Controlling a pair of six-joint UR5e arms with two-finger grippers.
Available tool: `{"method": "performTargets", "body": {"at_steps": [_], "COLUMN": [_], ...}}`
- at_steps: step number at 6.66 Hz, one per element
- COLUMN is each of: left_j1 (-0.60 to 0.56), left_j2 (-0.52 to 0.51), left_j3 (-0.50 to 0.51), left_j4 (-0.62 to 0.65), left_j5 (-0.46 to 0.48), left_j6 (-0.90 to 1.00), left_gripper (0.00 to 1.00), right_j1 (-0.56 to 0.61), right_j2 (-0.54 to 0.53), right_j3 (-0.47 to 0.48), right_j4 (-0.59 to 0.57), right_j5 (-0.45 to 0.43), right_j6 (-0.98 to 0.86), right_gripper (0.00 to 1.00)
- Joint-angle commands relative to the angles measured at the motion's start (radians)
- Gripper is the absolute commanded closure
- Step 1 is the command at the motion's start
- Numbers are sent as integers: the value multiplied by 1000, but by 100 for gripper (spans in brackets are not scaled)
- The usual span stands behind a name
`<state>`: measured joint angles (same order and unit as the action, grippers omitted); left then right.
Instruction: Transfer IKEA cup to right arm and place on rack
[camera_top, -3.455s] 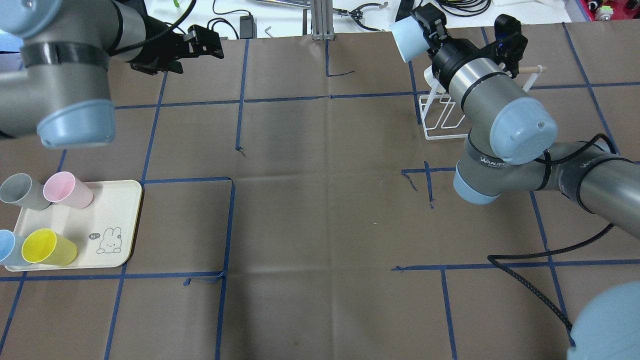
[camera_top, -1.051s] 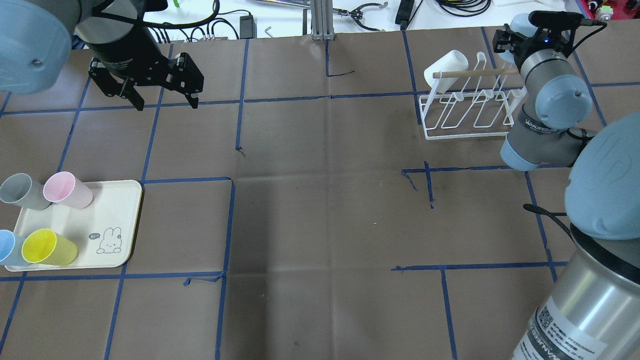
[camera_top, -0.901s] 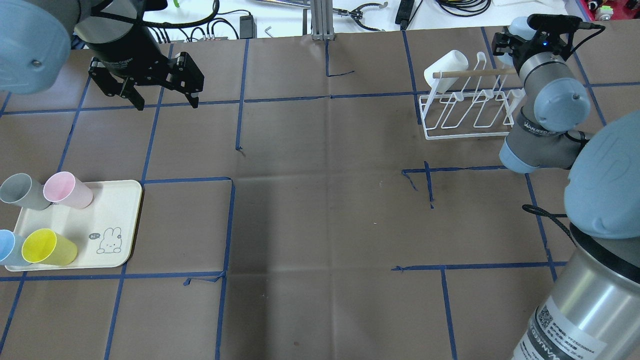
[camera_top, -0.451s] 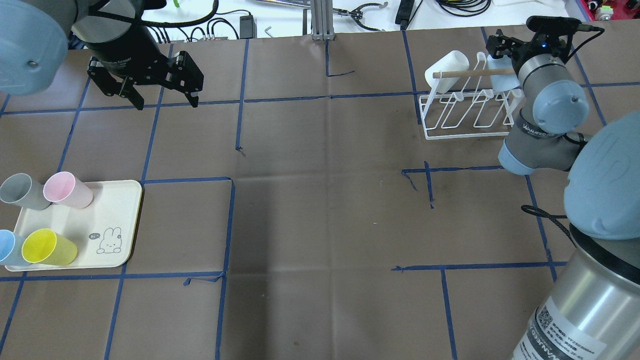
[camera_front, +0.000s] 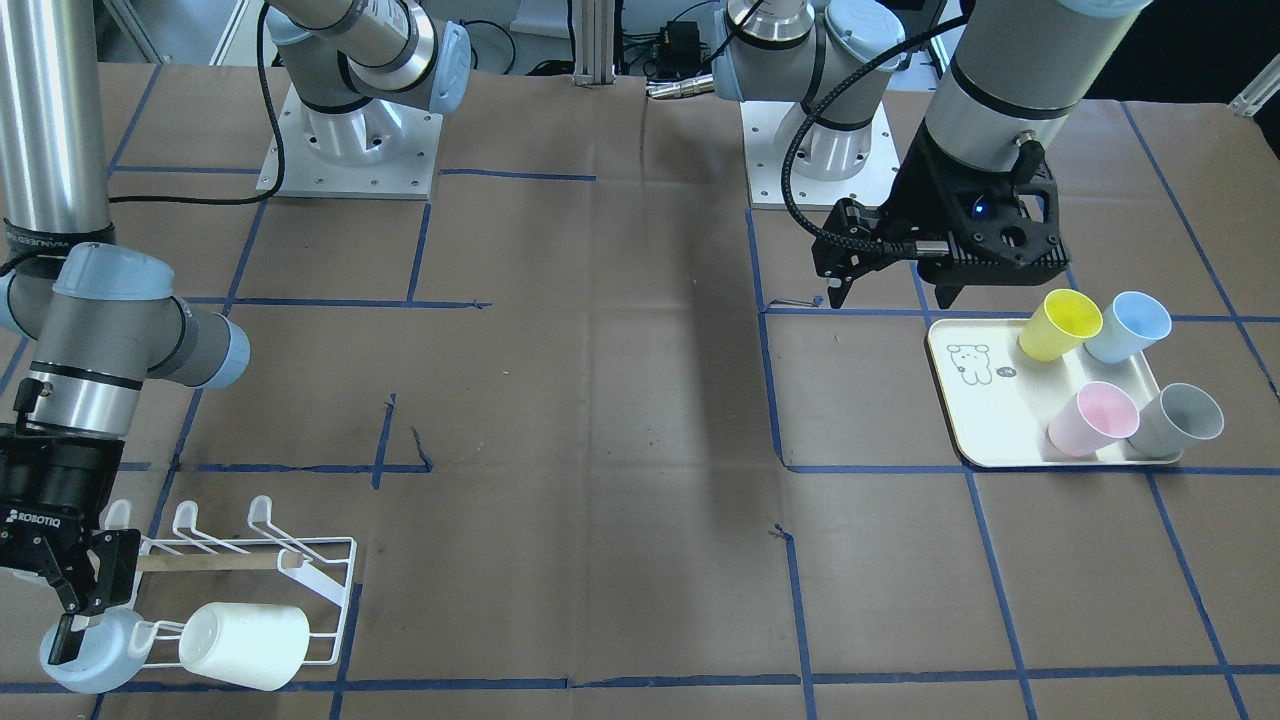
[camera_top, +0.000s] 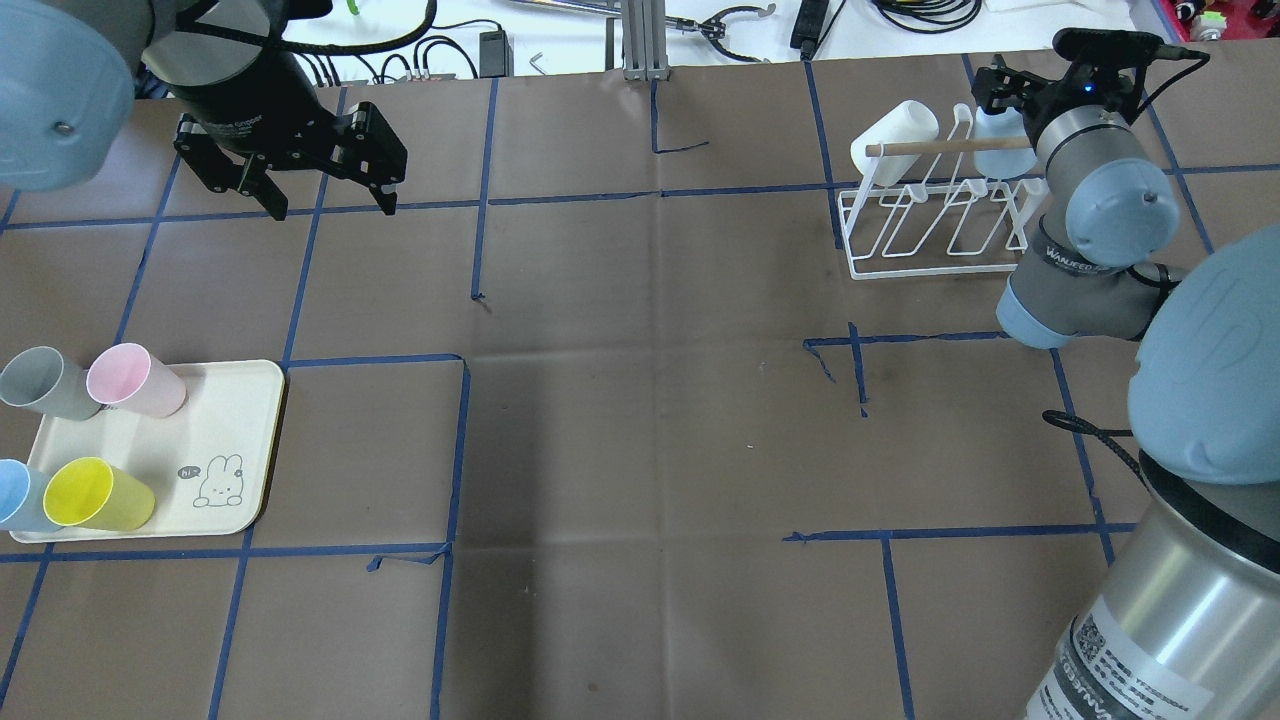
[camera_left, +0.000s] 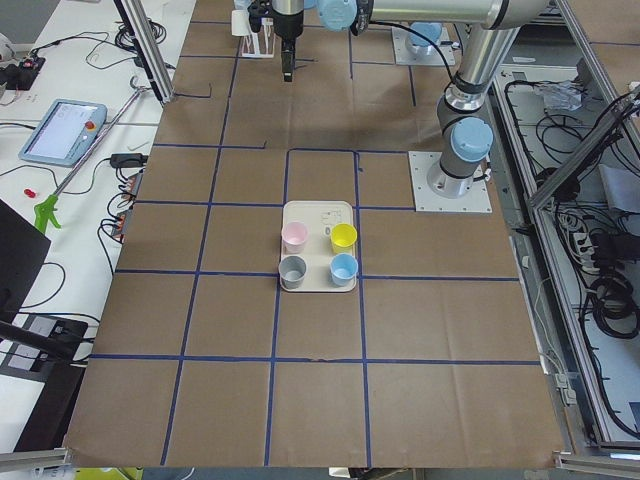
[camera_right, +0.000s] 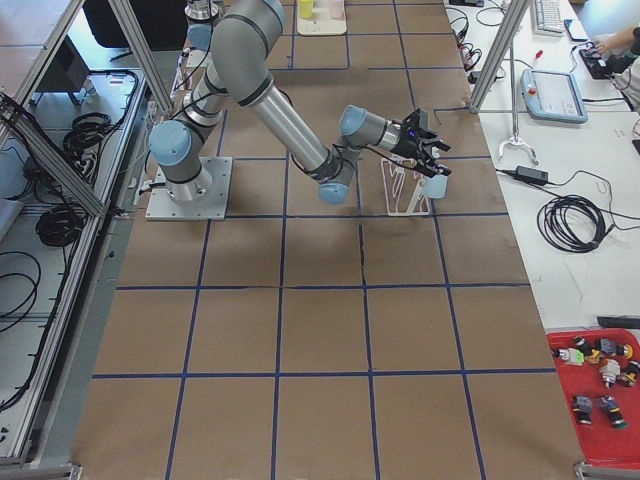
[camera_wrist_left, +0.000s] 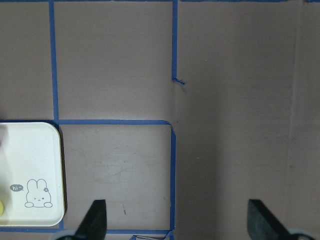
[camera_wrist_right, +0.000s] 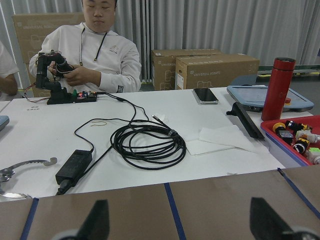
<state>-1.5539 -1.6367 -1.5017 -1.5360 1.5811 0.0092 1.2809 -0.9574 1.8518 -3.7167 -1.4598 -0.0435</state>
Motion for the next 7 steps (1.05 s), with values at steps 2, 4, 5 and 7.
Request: {"method": "performTargets", "body": {"at_steps": [2, 4, 5, 7], "left_j1": [0, 0, 0, 0], "left_j2": [12, 12, 14, 18], "left_j3": [0, 0, -2, -14], "left_j4": [-12, -13, -13, -29], "left_j5": [2, 2, 2, -3], "left_j6": [0, 0, -2, -3], "left_gripper": [0, 0, 0, 0], "right_j1": [1, 1, 1, 6], "right_j2": [-125, -300, -364, -434], "right_j3": [-5, -32, -51, -74], "right_j4": [109, 498, 659, 963], "right_j5": [-11, -14, -16, -10], "right_j6": [-1, -4, -10, -3], "right_gripper": [0, 0, 0, 0]}}
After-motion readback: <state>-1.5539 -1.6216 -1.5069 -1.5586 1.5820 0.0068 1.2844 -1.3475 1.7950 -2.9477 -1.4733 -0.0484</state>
